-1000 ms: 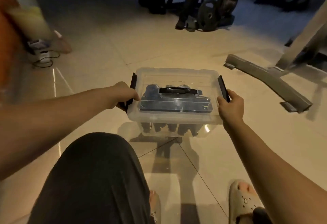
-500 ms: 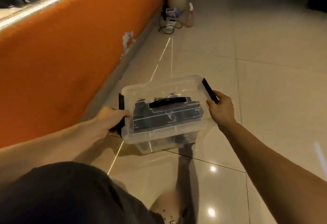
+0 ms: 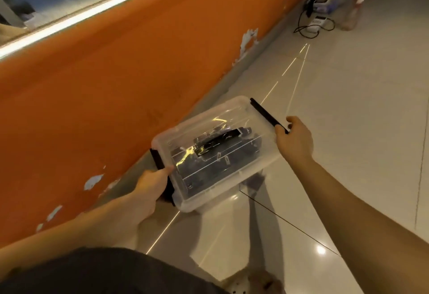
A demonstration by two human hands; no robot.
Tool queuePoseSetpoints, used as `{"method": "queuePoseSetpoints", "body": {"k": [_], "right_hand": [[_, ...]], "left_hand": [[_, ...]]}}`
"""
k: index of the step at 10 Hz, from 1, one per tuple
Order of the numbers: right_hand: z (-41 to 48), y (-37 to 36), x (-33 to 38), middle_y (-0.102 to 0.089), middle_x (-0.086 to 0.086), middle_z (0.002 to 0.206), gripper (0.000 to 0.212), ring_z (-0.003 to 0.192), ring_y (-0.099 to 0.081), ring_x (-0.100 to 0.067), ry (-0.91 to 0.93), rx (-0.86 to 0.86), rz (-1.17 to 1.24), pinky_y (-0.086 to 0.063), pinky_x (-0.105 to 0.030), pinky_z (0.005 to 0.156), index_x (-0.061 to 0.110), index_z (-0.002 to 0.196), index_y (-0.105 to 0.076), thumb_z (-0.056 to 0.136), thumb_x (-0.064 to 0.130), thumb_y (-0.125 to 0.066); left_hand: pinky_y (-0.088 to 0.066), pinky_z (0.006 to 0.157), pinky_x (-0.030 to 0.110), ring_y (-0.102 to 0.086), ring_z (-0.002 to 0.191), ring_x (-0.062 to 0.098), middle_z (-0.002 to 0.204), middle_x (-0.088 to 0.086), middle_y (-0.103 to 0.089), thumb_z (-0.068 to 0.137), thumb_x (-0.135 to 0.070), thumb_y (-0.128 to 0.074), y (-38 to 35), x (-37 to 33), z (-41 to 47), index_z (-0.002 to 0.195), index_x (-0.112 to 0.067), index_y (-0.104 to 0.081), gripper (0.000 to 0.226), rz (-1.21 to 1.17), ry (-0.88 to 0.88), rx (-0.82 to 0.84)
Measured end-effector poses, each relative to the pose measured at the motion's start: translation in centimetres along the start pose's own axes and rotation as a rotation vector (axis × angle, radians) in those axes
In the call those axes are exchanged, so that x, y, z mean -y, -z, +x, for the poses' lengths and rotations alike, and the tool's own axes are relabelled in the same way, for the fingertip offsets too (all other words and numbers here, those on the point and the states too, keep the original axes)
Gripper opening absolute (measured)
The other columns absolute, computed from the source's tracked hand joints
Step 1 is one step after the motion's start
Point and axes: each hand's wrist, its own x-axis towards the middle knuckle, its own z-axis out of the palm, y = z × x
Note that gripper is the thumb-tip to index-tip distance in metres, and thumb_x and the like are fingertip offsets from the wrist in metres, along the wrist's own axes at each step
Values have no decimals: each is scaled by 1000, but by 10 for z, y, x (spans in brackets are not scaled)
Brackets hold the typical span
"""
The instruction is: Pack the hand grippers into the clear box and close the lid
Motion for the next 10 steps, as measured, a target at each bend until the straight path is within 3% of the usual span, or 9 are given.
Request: {"method": "queuePoseSetpoints", "body": {"k": [1,2,3,5,6,7,8,9,10], "right_hand": [[-36,5,-4,-65,-13,124,50,104,-63,-32,-108,-82,-39,-40,-31,74,8,135,-52,98,41,-56],[-55,-13,6,-59,-11,125,55,103,-61,-31,-123,-22,32,-45,-33,76,7,135,-50,92,35,-68],[-45,-23,15,-51,-12,131,65,103,-59,-27,-99,38,15,-48,-33,78,6,140,-43,86,24,-76],[-11,-33,39,-37,-15,151,83,120,-56,-36,-69,161,-68,-51,-42,99,4,151,-27,88,25,-77],[-36,-61,45,-15,-14,164,93,120,-58,-36,-93,159,-36,-53,-41,99,4,158,-8,93,24,-71],[-52,-69,42,-11,-12,167,91,122,-58,-35,-87,120,-30,-53,-41,96,6,159,-6,95,30,-67],[-47,-54,34,-14,-10,167,92,137,-46,-35,-43,173,-70,-45,-43,105,8,160,-8,95,40,-66],[-56,-26,30,-23,-9,165,88,145,-36,-34,8,275,-38,-37,-46,113,11,160,-16,95,42,-66],[-74,-9,27,-29,-8,163,78,143,-39,-33,1,309,-1,-36,-48,113,15,159,-22,97,39,-64]], "left_hand": [[-58,87,51,-68,88,34,98,16,-67,94,-36,-68,-3,-2,0,109,-8,-57,34,-24,15,7],[-57,88,50,-67,90,33,102,15,-67,94,-37,-68,-2,-1,-2,115,-10,-56,37,-56,14,18],[-55,78,44,-65,88,31,102,14,-65,97,-35,-64,-5,1,-1,117,-9,-53,35,-86,-6,10],[-52,64,37,-64,83,28,103,14,-64,100,-33,-59,-20,-1,-1,119,-10,-48,32,-135,-9,6],[-56,72,42,-66,86,30,107,15,-66,100,-35,-59,-21,-1,-1,123,-9,-49,37,-125,3,8],[-57,55,37,-69,77,28,103,15,-70,97,-36,-63,-18,-1,-4,121,-8,-52,39,-97,-10,37],[-58,50,35,-73,62,27,93,16,-74,92,-40,-70,-3,-7,-10,119,-5,-57,46,19,0,123],[-63,72,45,-71,65,25,89,15,-74,86,-41,-77,15,-9,-19,110,-4,-65,46,226,0,216],[-64,73,42,-64,63,22,77,12,-70,83,-39,-80,16,-28,-32,106,-3,-70,44,329,-35,310]]}}
